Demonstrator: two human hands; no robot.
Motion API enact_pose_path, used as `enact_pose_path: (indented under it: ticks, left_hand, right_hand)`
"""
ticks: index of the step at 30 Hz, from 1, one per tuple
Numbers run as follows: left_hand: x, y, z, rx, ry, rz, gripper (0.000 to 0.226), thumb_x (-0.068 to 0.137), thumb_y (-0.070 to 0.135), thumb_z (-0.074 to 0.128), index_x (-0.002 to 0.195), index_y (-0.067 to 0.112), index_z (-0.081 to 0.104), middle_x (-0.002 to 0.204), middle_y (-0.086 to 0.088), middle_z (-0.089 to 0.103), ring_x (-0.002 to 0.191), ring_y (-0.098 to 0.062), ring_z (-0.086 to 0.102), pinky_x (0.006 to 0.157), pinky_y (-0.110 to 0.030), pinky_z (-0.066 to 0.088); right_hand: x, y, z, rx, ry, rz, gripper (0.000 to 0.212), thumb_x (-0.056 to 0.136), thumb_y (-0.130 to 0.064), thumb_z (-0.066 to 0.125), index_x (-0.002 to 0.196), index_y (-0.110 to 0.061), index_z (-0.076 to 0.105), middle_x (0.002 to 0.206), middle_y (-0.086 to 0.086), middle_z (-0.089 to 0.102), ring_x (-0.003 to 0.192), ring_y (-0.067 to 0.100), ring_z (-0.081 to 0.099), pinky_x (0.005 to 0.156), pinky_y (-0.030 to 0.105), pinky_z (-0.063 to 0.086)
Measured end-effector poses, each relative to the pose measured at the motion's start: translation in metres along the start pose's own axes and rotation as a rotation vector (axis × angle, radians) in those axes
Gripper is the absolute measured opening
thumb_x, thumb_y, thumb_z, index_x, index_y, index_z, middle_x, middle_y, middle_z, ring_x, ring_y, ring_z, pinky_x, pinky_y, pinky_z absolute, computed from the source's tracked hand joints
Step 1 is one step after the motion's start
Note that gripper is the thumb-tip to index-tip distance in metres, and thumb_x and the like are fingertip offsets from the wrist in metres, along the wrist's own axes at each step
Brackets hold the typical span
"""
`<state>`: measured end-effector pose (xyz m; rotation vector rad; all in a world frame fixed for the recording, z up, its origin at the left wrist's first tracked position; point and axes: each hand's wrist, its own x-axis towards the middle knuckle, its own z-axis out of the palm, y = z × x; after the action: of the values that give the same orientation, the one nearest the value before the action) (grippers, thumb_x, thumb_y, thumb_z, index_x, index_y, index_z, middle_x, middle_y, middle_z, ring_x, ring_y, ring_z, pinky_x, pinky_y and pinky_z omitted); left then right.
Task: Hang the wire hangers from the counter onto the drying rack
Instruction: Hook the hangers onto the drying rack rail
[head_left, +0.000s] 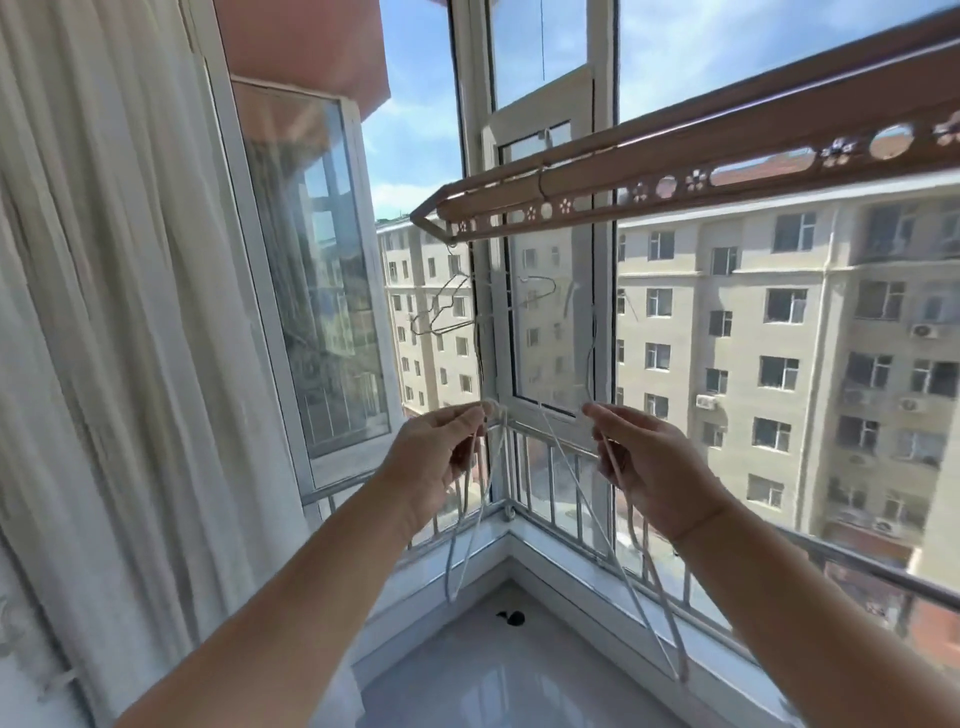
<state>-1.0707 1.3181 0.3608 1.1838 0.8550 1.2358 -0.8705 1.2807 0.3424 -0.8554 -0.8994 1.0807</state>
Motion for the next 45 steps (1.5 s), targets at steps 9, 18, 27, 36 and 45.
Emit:
enact_pose_path:
  ticks: [9, 18, 27, 36, 45]
  left_hand:
    - [0.147, 0.047, -0.027, -0.020, -0.152, 0.025, 0.015, 0.090, 0.008, 0.057, 0.097, 0.002, 0.068, 0.075, -0.003, 0.058, 0.066, -0.010, 0.049, 0.056, -0.019, 0.046]
    - [0.273, 0.049, -0.016, -0.068, -0.232, 0.026, 0.016, 0.088, 0.011, 0.060, 0.097, 0.002, 0.070, 0.077, -0.005, 0.060, 0.071, -0.014, 0.050, 0.063, -0.024, 0.044]
    - [0.354, 0.054, -0.004, -0.125, -0.274, 0.056, 0.019, 0.088, 0.012, 0.059, 0.100, 0.001, 0.069, 0.079, -0.005, 0.059, 0.069, -0.012, 0.049, 0.060, -0.022, 0.046]
    - [0.409, 0.060, 0.006, -0.161, -0.371, 0.060, 0.018, 0.090, 0.011, 0.057, 0.100, 0.000, 0.067, 0.075, -0.003, 0.057, 0.065, -0.010, 0.049, 0.055, -0.018, 0.046]
    - [0.451, 0.066, 0.012, -0.153, -0.454, 0.052, 0.022, 0.089, 0.013, 0.059, 0.104, -0.001, 0.066, 0.077, -0.004, 0.059, 0.066, -0.009, 0.051, 0.054, -0.018, 0.047]
  right_hand:
    - [0.114, -0.004, 0.052, -0.017, 0.131, -0.151, 0.005, 0.081, -0.012, 0.066, 0.085, -0.011, 0.068, 0.063, 0.000, 0.054, 0.055, 0.010, 0.047, 0.047, 0.016, 0.043]
    - [0.213, -0.016, 0.061, -0.122, 0.199, -0.265, 0.008, 0.085, -0.009, 0.063, 0.091, -0.005, 0.066, 0.060, 0.000, 0.052, 0.056, 0.011, 0.044, 0.056, 0.022, 0.039]
    - [0.299, -0.026, 0.063, -0.181, 0.207, -0.310, 0.010, 0.084, -0.012, 0.064, 0.091, -0.005, 0.069, 0.057, 0.001, 0.050, 0.053, 0.012, 0.042, 0.055, 0.023, 0.038]
    - [0.341, -0.027, 0.066, -0.210, 0.275, -0.361, 0.005, 0.084, -0.012, 0.065, 0.086, -0.008, 0.069, 0.058, 0.001, 0.051, 0.050, 0.009, 0.044, 0.056, 0.023, 0.039]
    - [0.356, -0.024, 0.070, -0.200, 0.356, -0.333, 0.017, 0.085, -0.010, 0.063, 0.096, 0.003, 0.064, 0.061, 0.004, 0.050, 0.055, 0.012, 0.044, 0.053, 0.018, 0.043]
